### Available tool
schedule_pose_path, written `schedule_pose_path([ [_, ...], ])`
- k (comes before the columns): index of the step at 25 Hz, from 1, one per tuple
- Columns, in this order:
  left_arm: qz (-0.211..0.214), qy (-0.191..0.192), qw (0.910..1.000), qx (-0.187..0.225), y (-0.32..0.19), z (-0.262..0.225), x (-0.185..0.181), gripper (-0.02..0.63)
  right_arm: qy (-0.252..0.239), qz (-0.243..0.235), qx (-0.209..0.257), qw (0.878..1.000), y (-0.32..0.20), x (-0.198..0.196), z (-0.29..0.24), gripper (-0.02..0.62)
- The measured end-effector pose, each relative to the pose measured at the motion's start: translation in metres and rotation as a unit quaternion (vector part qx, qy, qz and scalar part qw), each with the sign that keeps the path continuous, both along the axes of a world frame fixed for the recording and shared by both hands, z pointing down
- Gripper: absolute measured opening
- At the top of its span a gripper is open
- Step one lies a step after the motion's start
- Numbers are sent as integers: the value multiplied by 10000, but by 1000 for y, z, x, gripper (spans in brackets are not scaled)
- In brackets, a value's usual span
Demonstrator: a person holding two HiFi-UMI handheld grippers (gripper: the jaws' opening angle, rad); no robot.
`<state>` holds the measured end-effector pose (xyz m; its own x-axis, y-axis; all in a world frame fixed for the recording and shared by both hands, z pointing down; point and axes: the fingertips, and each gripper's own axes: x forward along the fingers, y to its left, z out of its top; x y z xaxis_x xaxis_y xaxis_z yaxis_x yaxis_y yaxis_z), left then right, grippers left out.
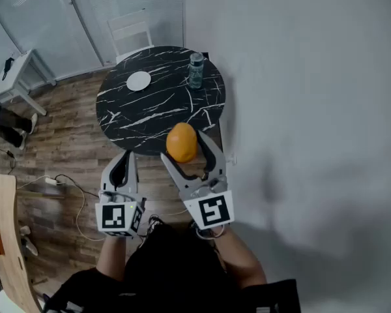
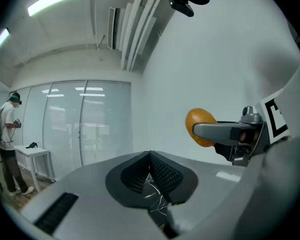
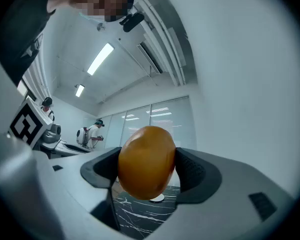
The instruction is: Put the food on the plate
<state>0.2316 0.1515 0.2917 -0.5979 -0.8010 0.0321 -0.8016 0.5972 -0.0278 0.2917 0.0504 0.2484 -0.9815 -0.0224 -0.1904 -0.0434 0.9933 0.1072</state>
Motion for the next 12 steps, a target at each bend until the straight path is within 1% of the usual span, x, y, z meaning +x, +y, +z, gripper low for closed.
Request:
schedule_pose_path([
  [4, 50, 110, 9999, -52, 17, 5, -14, 0, -5, -9, 28, 10000, 17, -16, -1, 328],
  [9, 81, 158, 9998, -65, 42, 10, -35, 0, 174, -195, 337, 9991, 46, -41, 6, 328],
  [12, 67, 214, 9997, -108, 62, 18, -52, 0, 156, -181, 272, 9993, 59, -59, 9, 328],
])
